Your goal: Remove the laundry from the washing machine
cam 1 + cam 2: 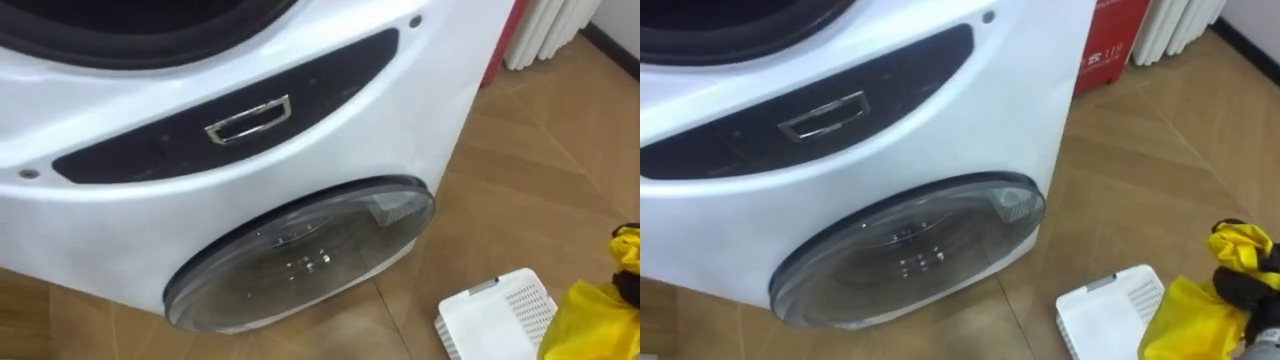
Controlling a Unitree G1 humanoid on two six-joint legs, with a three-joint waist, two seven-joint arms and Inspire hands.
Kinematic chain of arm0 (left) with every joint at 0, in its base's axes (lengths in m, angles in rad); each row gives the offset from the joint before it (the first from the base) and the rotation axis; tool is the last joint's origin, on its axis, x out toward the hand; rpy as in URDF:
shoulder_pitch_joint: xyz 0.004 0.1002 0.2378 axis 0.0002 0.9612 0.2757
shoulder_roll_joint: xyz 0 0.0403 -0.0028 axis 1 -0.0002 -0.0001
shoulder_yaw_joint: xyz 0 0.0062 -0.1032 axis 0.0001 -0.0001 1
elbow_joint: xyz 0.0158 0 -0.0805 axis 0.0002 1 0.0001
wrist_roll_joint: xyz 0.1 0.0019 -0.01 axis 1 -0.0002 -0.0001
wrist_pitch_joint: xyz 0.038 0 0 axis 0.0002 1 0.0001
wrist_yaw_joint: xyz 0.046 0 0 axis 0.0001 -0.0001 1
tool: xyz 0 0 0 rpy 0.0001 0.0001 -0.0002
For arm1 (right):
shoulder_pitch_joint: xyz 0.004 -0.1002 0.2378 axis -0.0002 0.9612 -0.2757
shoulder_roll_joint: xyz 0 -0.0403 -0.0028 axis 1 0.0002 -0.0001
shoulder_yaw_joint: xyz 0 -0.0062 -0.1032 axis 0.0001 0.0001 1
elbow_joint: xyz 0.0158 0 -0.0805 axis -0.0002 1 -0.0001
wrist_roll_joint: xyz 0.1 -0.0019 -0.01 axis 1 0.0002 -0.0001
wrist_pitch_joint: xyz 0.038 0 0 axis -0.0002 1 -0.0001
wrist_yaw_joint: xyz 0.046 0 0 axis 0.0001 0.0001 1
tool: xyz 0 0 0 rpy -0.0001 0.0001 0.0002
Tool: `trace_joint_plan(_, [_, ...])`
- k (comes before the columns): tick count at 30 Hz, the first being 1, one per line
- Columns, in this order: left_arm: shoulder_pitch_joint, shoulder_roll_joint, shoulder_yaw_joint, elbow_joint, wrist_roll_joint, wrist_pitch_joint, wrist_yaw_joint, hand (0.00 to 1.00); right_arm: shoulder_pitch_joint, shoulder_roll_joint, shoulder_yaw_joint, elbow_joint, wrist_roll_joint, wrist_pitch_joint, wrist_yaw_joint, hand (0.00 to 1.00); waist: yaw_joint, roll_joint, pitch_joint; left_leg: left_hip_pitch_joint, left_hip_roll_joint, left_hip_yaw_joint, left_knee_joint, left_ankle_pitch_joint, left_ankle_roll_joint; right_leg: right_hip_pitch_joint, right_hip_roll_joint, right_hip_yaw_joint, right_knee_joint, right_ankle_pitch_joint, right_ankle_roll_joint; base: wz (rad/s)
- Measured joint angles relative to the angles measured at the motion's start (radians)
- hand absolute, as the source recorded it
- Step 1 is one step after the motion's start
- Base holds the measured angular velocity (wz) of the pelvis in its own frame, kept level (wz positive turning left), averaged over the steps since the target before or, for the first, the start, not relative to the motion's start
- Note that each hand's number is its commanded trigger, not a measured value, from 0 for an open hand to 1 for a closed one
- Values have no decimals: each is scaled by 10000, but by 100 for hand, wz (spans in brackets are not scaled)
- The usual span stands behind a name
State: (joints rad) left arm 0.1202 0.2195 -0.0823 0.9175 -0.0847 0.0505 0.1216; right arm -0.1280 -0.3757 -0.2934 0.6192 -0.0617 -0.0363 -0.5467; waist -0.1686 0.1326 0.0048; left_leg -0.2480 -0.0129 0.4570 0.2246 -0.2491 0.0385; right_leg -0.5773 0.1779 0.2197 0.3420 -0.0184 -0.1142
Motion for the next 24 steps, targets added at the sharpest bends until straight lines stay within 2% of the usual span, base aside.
trace_joint_plan(5, [0,-6,4,-154,-19,-111,-9,0,29,-68,0,133,4,-16,-251,100,-141,202,3,-28,5,-6,23,64,-13,0,-6,11,46,-16,-32,1])
trace_joint_plan(8, [0,-6,6,-335,-19,-164,-9,0,22,-172,-16,379,0,-153,-395,100,-142,334,10,-43,4,-172,132,69,-18,0,-6,34,118,-30,-56,0])
trace_joint_plan(9, [0,-9,6,-334,-17,-170,-15,0,25,-170,-15,421,0,-155,-437,93,-145,357,16,-49,-1,-299,158,78,-25,-1,-6,72,184,-50,-72,-7])
trace_joint_plan(10, [11,-16,6,-332,-6,-167,-30,0,37,-170,-16,429,-18,-155,-459,42,-145,387,6,-49,-11,-414,186,107,-57,-1,-6,118,188,-65,-83,-7])
trace_joint_plan(11, [12,-18,6,-333,-4,-166,-39,0,46,-170,-16,429,-26,-155,-472,0,-145,400,3,-52,-21,-488,192,121,-79,-1,-6,136,192,-73,-91,-7])
trace_joint_plan(14, [28,-21,6,-330,16,-177,-48,0,168,-171,-15,427,-60,-169,-549,0,-144,423,-13,-207,1,-625,192,233,-223,0,-13,209,285,-117,-156,-5])
trace_joint_plan(16, [78,-29,3,-315,-1,-182,-48,0,308,-172,-17,426,-60,-198,-672,0,-151,447,-30,-420,18,-735,203,275,-190,11,-12,221,441,-189,-206,-4])
trace_joint_plan(18, [108,-39,1,-236,-12,-231,-48,0,345,-172,-18,426,-57,-202,-834,0,-153,470,-46,-570,12,-807,298,516,-157,56,-20,264,504,-204,-218,-7])
trace_joint_plan(21, [120,-58,-9,-120,-14,-339,-48,0,402,-178,-32,426,-49,-363,-1128,0,-193,541,-99,-569,2,-841,335,553,-132,76,-18,279,589,-238,-230,-1])
trace_joint_plan(24, [120,-103,-19,5,-13,-517,-90,0,457,-178,-31,426,-44,-384,-1156,0,-193,540,-98,-565,6,-852,329,578,-107,82,-17,285,607,-236,-227,1])
